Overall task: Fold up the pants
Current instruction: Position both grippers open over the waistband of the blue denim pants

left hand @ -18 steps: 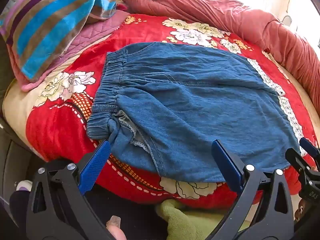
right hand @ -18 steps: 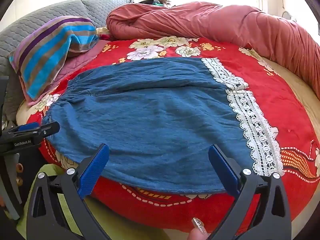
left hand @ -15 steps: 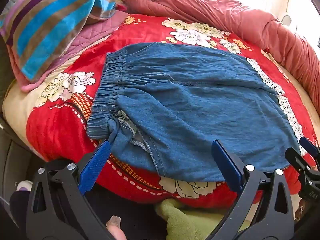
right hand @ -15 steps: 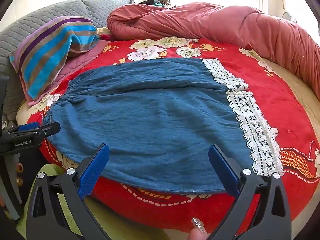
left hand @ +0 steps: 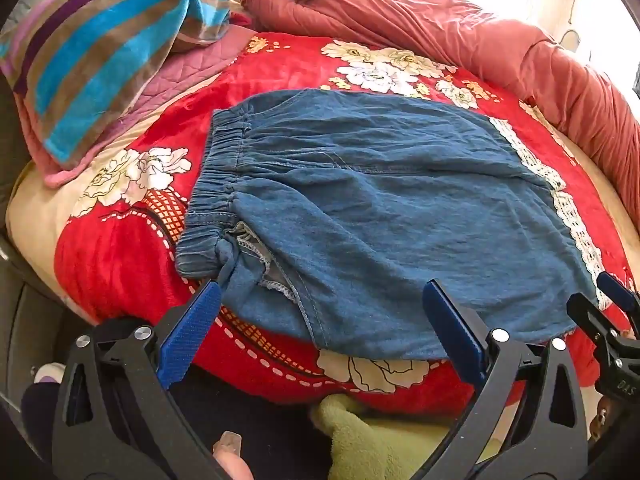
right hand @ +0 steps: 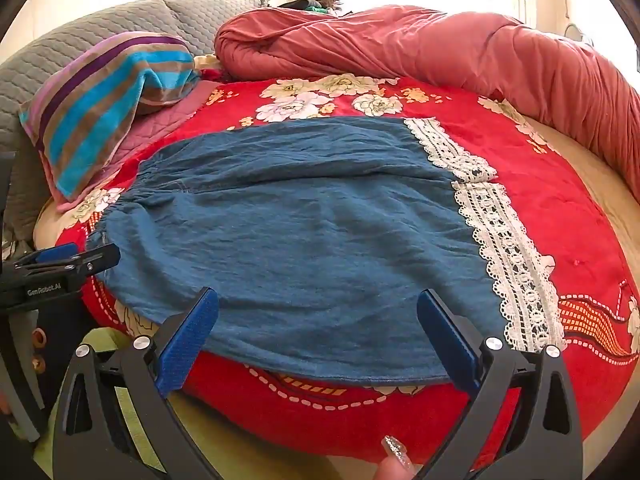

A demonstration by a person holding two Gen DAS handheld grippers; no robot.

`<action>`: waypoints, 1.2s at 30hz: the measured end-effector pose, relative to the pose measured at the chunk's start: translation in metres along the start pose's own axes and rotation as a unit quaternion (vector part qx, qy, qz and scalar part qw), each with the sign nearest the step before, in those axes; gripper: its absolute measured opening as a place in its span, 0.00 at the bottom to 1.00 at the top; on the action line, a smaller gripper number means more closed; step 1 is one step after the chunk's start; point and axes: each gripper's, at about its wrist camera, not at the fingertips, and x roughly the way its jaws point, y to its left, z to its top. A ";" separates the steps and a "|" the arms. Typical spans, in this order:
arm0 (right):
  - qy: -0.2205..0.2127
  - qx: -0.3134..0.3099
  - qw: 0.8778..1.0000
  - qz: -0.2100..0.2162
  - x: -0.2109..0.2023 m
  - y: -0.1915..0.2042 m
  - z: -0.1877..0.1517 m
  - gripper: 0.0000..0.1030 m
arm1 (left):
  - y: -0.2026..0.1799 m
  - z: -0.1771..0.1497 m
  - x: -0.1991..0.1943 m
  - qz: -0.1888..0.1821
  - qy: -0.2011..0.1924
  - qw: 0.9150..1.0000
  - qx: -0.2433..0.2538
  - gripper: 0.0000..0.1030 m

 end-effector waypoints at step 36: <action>0.013 -0.013 1.000 0.012 0.020 0.013 0.010 0.96 | 0.010 0.008 0.007 0.003 0.000 1.000 -0.010 0.92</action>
